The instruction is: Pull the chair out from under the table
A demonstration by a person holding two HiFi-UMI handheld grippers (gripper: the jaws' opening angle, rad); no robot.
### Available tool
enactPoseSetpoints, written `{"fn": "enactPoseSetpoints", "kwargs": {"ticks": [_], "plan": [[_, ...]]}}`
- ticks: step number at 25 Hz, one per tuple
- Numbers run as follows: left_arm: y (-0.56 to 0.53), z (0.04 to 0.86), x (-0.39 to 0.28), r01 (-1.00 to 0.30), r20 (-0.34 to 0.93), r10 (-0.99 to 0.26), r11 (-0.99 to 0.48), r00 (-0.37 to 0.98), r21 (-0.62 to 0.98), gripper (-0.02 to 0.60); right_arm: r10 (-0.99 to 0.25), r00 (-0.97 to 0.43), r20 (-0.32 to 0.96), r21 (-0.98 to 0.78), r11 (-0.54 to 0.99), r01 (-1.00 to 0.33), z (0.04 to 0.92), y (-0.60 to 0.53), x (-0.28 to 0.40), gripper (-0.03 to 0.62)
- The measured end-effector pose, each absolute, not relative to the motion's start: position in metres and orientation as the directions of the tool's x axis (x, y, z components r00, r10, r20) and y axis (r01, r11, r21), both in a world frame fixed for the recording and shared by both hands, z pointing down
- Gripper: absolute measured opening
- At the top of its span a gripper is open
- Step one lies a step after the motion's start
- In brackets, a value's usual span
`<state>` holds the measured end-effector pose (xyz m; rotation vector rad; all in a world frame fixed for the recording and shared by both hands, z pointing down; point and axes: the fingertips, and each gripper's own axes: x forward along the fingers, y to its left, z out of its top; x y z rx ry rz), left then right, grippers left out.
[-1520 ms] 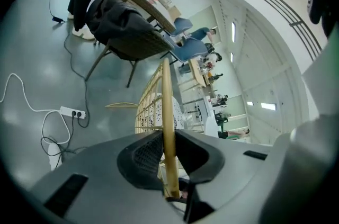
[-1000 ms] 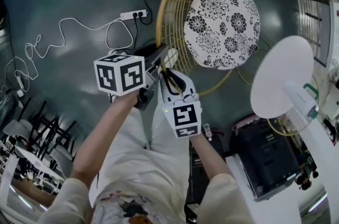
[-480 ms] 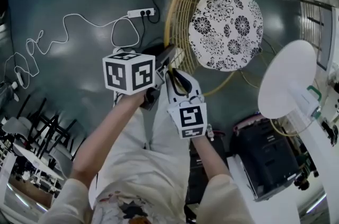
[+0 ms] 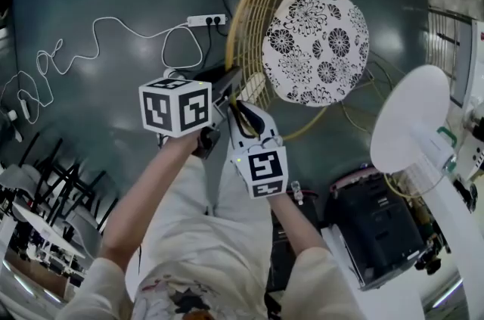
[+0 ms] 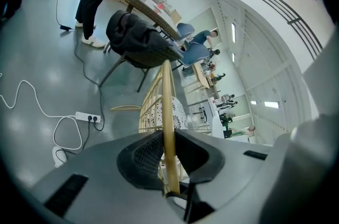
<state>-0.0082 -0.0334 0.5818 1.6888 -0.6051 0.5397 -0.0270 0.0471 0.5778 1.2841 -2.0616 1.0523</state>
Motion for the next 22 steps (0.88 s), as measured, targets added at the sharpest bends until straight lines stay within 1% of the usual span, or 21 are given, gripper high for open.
{"fn": "enactPoseSetpoints", "kwargs": {"ticks": [22], "plan": [[-0.0276,0.5806,-0.0173,-0.685,0.671,-0.136,-0.153,0.728,0.712,0.069,-0.479,-0.516,0.711,-0.409,0.315,-0.856,0.5761,0.0541,-0.0353,0.055]]}}
